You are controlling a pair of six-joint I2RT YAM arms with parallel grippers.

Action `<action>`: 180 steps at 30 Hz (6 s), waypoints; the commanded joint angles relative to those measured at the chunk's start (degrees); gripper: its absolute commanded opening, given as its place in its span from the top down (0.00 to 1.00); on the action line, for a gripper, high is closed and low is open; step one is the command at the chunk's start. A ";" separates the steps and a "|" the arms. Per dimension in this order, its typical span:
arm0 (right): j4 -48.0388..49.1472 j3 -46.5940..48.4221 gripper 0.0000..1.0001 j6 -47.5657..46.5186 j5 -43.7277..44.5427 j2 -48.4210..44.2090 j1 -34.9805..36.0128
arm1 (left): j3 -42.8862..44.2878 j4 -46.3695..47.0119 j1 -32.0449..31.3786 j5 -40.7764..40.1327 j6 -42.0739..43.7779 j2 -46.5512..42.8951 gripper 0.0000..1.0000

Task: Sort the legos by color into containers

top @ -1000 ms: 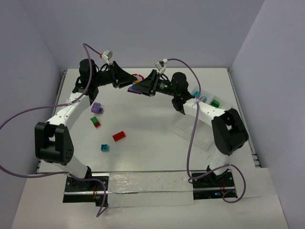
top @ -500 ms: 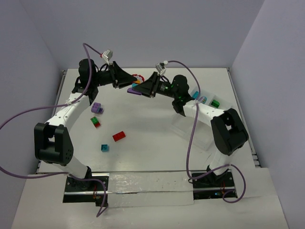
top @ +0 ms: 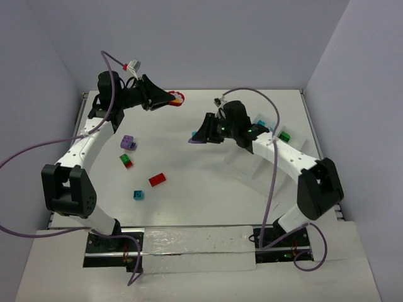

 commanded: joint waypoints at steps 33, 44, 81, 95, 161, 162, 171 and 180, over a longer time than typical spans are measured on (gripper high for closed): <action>-31.29 4.36 1.00 -8.90 45.20 -32.89 -23.82 | 41.87 -32.30 -35.00 -26.43 22.76 40.01 0.45; -30.19 3.74 1.00 -11.33 37.27 -33.02 -23.82 | 40.58 -35.19 -33.90 -28.00 25.06 32.34 0.03; 4.97 7.28 1.00 -3.29 -25.07 -5.34 -6.04 | -16.13 29.21 -5.24 9.81 -6.03 -3.60 0.25; -3.66 10.76 1.00 -10.28 -26.89 -4.56 -4.50 | -10.96 26.18 -9.49 15.74 -3.43 0.06 0.34; -10.82 8.98 0.99 -2.35 20.46 7.65 4.77 | -11.66 -20.55 -1.78 -26.27 16.66 -7.65 1.00; -9.54 9.18 0.98 -2.23 22.67 9.27 5.42 | -11.82 -20.92 -1.78 -27.00 16.95 -8.25 1.00; 3.28 5.25 0.90 -8.30 46.14 18.23 13.99 | -10.03 -25.30 -1.63 -30.24 20.01 -10.84 1.00; 9.73 -0.41 0.45 -10.73 52.02 18.21 18.51 | -10.21 -25.96 -1.46 -29.99 20.65 -11.63 1.00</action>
